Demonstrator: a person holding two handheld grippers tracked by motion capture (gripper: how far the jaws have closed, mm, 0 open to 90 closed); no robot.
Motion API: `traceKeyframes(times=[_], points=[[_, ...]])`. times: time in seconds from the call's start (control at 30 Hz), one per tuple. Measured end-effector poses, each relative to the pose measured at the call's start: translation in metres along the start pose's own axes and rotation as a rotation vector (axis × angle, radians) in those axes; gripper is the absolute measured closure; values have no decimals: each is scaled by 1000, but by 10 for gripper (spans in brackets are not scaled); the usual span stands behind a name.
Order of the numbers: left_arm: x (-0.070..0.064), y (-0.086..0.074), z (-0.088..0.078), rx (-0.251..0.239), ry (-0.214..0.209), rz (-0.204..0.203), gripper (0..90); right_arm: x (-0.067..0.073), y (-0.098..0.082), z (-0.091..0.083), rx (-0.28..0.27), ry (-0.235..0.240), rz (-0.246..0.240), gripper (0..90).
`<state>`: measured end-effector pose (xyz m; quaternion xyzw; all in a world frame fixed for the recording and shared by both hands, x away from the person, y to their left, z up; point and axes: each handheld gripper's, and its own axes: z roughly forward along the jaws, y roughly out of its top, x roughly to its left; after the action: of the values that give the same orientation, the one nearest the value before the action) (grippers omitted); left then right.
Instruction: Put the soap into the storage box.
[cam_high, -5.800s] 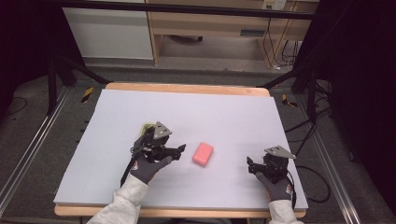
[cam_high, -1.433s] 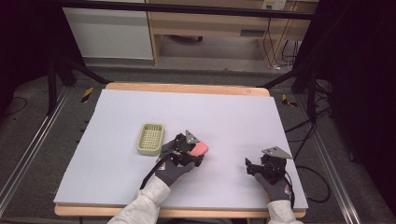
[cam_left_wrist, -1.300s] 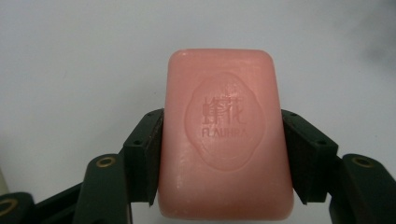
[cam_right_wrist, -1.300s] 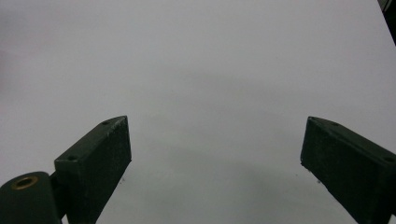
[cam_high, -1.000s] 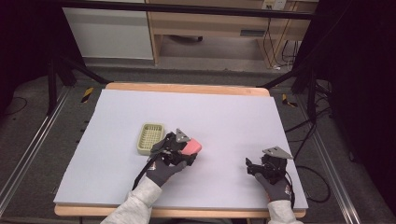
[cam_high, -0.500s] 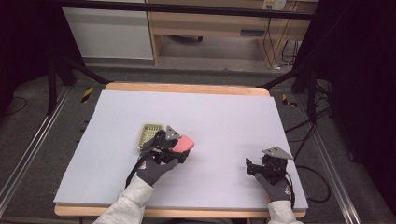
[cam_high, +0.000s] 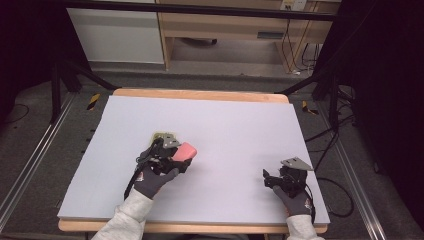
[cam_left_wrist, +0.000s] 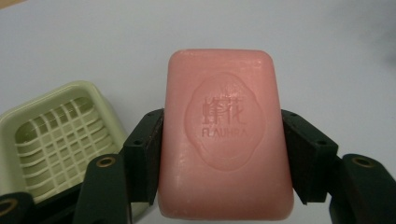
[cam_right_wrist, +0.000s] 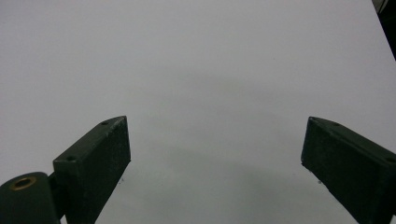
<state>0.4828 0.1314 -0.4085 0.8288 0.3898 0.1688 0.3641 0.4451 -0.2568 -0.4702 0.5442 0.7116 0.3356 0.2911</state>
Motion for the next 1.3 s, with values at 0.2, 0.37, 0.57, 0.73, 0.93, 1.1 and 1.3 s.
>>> traceKeyframes(times=[0.2,0.37,0.57,0.73,0.93,1.1,1.3], points=[[9,-2,-8,-19,15,-27,370,0,0,0,-2,-1,-8,84],[16,-2,-12,-30,29,-40,370,1,0,0,0,1,-10,84],[23,-2,-18,-50,50,-63,370,1,0,1,0,0,-7,84],[28,-2,-19,-53,65,-76,370,1,0,1,-1,-1,-9,84],[35,-3,-18,-52,77,-96,370,1,0,1,0,0,-13,84],[42,-3,-18,-58,87,-117,370,2,0,1,1,-1,-13,84],[49,-3,-18,-57,94,-133,370,2,0,1,2,0,-14,83]])
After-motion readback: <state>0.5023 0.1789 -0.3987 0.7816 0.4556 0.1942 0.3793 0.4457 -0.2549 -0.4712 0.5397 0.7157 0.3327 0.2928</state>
